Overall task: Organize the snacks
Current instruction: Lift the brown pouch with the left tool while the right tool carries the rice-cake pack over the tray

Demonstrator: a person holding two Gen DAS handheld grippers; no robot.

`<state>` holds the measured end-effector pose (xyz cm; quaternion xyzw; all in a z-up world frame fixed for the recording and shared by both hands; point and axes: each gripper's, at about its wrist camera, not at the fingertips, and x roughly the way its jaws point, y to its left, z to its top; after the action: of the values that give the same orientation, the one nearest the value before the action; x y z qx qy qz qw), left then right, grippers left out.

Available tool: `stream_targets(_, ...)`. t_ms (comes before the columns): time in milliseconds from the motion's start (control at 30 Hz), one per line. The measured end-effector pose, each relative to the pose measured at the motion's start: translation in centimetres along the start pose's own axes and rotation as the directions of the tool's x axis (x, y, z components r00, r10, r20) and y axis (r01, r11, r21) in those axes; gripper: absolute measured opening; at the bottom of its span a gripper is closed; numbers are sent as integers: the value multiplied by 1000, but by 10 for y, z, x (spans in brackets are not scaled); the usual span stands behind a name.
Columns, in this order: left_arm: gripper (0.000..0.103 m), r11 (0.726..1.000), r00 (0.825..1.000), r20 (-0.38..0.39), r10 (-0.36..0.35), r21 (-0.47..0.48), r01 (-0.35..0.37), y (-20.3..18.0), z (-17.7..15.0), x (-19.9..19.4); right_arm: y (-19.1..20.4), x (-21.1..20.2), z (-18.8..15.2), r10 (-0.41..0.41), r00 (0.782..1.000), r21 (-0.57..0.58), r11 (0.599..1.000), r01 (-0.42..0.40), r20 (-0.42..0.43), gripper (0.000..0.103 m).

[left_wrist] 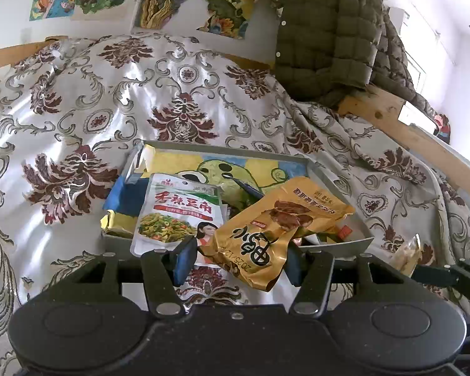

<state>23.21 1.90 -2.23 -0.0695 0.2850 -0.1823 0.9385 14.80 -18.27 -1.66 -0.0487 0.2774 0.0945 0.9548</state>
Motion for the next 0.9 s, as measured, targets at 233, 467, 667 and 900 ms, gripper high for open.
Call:
stream_targets(233,59,1000,1000,-1,-1,-3,1,2,0,0,-2,1,-1,4,1000,8,1000,-4,-3,71)
stream_targets(467,59,1000,1000,-3,0,-2,0,1,0,1,-4,-6,-1,-26,999,33,999,27,-27,28)
stream_targets(667,59,1000,1000,-6,0,-4,0,1,-1,2,-28,-10,-13,-34,993,195,979,56,-117,25)
stream_targets(900,59,1000,1000,-2,5,-4,-5,1,-1,2,-27,17,-17,-31,991,144,988,51,-134,64)
